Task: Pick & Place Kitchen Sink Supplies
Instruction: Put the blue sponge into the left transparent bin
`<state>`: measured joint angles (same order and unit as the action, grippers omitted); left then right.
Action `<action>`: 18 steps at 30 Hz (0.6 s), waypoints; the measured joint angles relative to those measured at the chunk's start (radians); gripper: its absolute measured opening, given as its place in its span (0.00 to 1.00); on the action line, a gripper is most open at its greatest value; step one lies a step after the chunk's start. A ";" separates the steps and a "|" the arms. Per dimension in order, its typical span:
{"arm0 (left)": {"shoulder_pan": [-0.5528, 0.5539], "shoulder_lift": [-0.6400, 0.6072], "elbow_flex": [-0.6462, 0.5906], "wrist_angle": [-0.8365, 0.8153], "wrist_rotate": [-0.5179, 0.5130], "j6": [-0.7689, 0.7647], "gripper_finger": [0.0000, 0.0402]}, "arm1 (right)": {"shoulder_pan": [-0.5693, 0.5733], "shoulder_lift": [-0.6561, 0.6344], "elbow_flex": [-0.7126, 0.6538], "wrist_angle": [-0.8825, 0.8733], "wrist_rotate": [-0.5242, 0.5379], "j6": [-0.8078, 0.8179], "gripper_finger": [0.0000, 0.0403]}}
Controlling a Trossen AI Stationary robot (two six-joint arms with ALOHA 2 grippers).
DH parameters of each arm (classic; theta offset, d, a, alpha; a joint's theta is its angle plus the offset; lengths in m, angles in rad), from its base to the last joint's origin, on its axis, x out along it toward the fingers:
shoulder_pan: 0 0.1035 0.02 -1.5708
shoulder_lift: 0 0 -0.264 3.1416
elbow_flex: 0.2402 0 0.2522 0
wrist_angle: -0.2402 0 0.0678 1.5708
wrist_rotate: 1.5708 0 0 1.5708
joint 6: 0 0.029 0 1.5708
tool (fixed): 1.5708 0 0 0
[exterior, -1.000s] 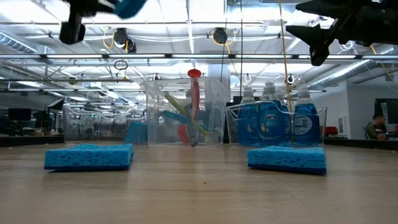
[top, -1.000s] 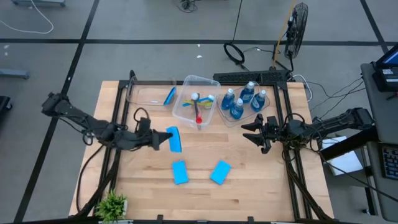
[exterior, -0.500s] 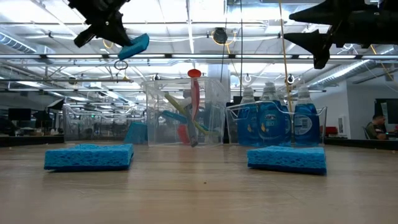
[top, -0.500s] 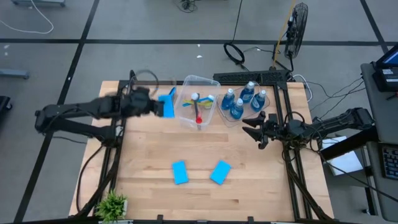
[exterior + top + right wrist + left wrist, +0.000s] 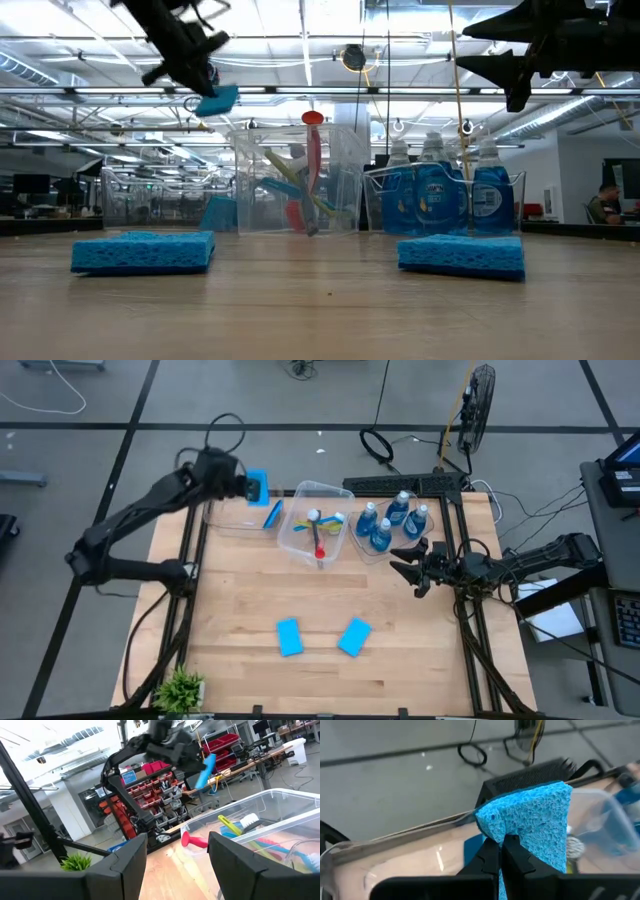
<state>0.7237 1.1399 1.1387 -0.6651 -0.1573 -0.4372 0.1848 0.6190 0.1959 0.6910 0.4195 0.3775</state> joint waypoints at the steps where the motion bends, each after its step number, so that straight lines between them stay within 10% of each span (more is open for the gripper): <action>1: 0.027 0.035 0.014 0.000 0.029 0.017 0.00 | 0.000 0.000 0.000 0.000 0.000 0.000 0.49; 18: 0.302 0.380 0.116 -0.144 0.285 0.132 0.00 | -0.005 0.000 0.000 -0.103 -0.118 -0.286 0.49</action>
<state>1.0253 1.5194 1.2549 -0.8092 0.1277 -0.3056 0.1801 0.6192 0.1959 0.5884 0.3014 0.0920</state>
